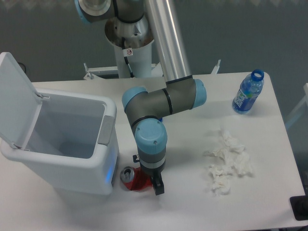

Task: Pick up the cans

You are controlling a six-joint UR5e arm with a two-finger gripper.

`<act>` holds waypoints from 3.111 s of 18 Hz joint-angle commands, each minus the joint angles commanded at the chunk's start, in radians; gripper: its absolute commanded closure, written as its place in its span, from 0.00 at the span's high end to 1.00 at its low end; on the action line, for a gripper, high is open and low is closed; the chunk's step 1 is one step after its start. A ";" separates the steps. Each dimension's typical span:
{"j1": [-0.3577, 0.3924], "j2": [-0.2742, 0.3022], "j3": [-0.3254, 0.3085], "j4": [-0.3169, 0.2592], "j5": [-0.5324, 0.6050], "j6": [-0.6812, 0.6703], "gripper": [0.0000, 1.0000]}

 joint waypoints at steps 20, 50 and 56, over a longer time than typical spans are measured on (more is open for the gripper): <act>-0.026 -0.021 0.026 0.005 0.035 0.032 0.96; -0.006 -0.057 0.149 0.075 -0.095 -0.411 1.00; -0.003 -0.060 0.156 0.075 -0.094 -0.480 1.00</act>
